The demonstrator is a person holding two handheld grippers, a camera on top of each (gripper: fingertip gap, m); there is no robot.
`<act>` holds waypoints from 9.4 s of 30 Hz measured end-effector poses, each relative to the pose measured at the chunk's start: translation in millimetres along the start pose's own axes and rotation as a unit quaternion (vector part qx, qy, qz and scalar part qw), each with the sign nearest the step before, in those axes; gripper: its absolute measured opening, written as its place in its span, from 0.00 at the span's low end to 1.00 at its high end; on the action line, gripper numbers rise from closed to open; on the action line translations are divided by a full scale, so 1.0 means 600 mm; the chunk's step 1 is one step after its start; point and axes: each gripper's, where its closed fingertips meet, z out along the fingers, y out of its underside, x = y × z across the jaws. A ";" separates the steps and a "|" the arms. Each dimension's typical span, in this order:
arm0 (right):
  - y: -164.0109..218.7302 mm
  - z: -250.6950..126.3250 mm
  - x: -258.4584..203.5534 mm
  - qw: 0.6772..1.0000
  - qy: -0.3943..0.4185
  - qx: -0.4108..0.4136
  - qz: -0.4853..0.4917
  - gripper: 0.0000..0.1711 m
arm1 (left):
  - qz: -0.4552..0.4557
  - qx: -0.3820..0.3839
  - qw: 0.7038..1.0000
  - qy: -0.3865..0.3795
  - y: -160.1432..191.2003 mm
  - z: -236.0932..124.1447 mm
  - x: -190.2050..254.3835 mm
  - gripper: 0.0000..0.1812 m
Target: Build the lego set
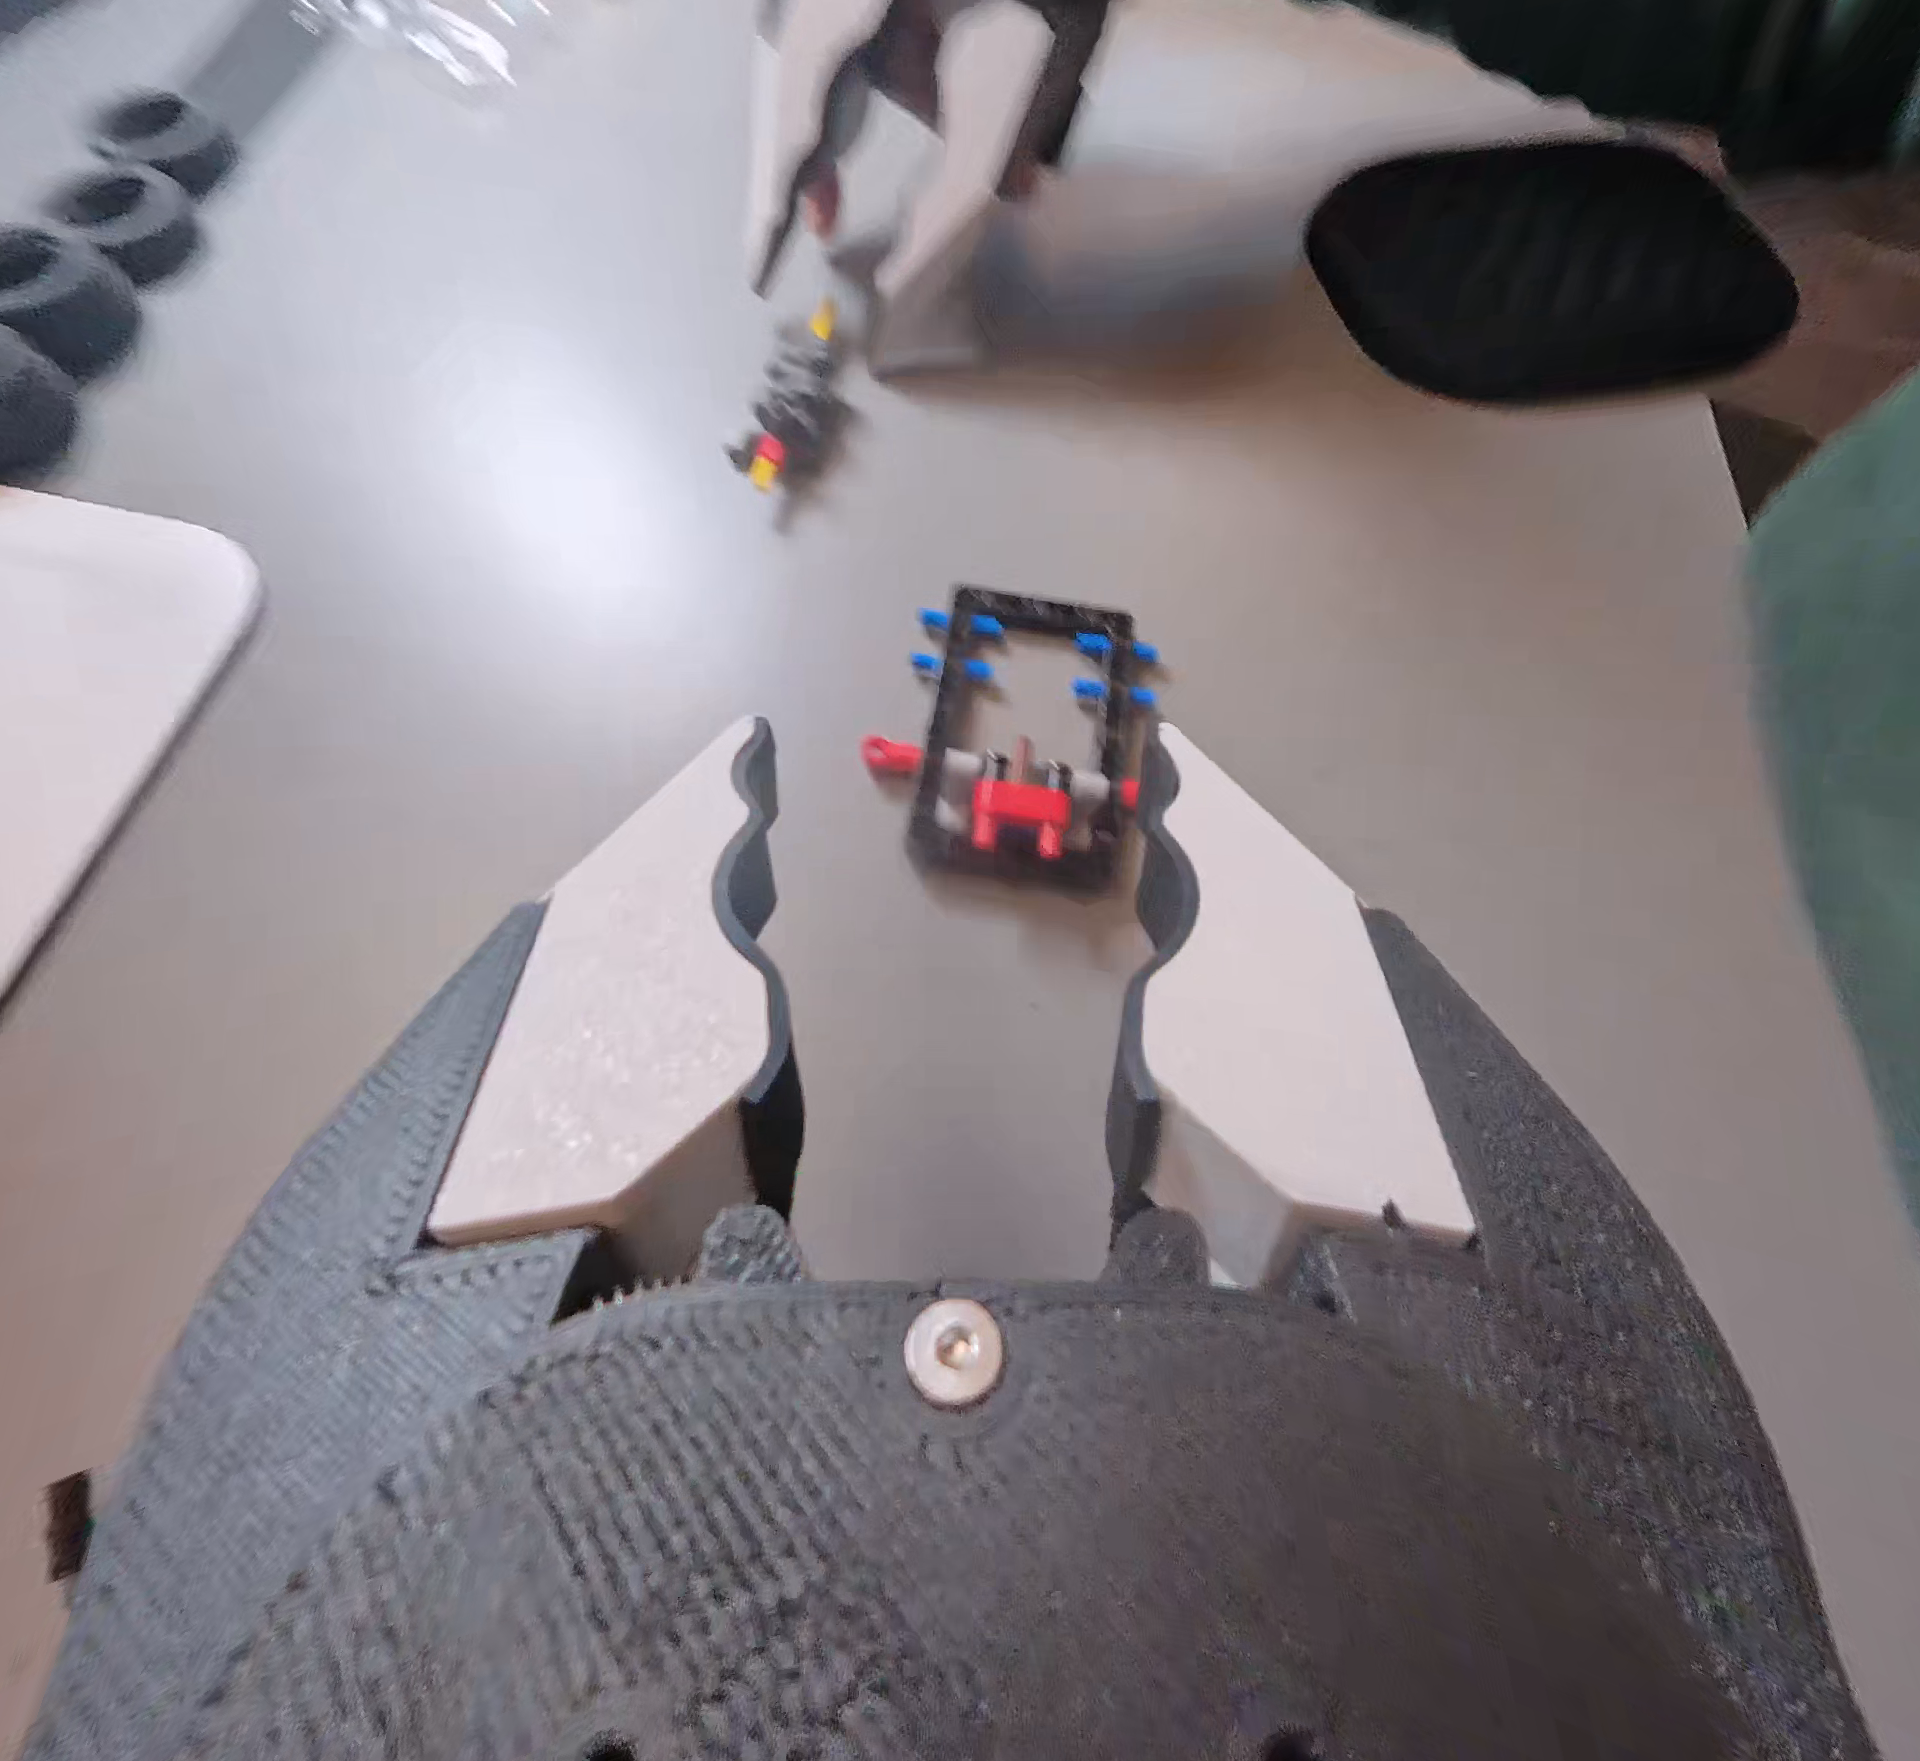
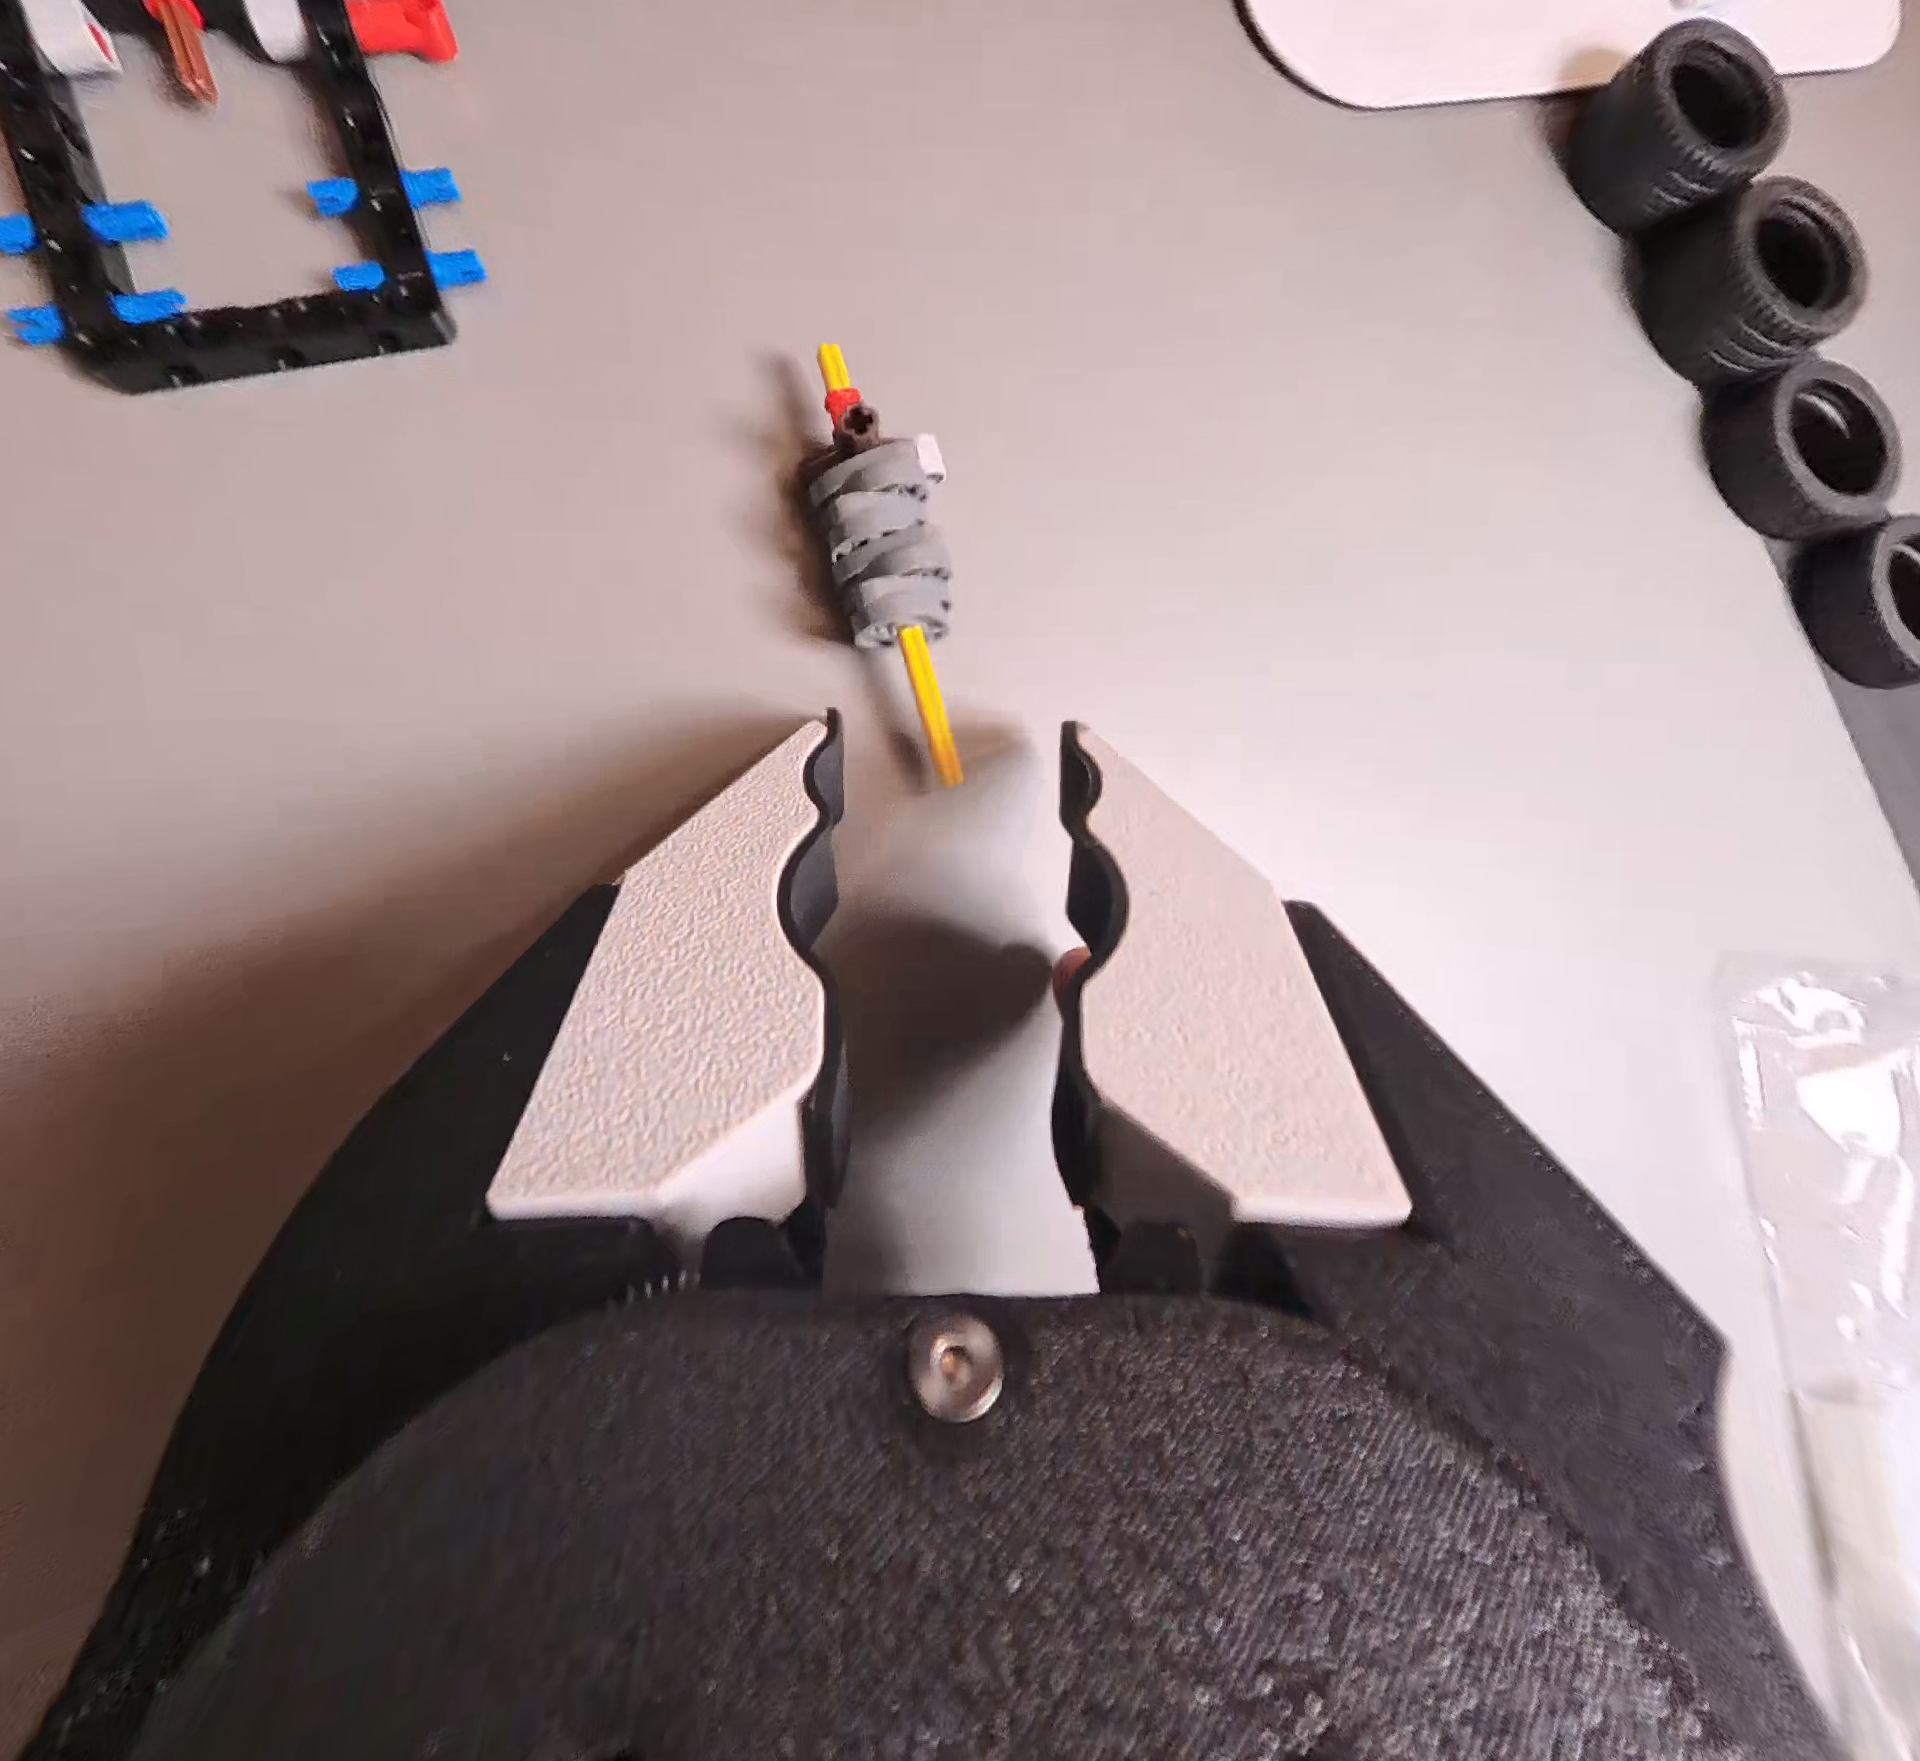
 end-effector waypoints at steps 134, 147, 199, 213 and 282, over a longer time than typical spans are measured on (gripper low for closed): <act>-0.126 0.012 -0.216 0.973 -0.175 0.145 0.033 0.01 | 0.055 0.001 0.998 0.014 0.063 0.067 0.038 0.13; -0.123 0.018 -0.212 0.968 -0.201 0.135 0.071 0.01 | 0.045 0.000 0.999 0.012 0.062 0.069 0.034 0.13; -0.111 0.031 -0.202 0.969 -0.235 0.060 -0.042 0.01 | 0.116 -0.074 0.988 -0.069 0.086 0.077 0.024 0.00; -0.112 0.033 -0.200 0.972 -0.224 0.059 -0.048 0.03 | 0.072 -0.027 0.997 -0.012 0.079 0.066 0.036 0.12; -0.126 0.017 -0.154 0.985 -0.140 0.096 -0.040 0.03 | -0.115 0.029 0.989 0.093 0.042 0.066 0.006 0.12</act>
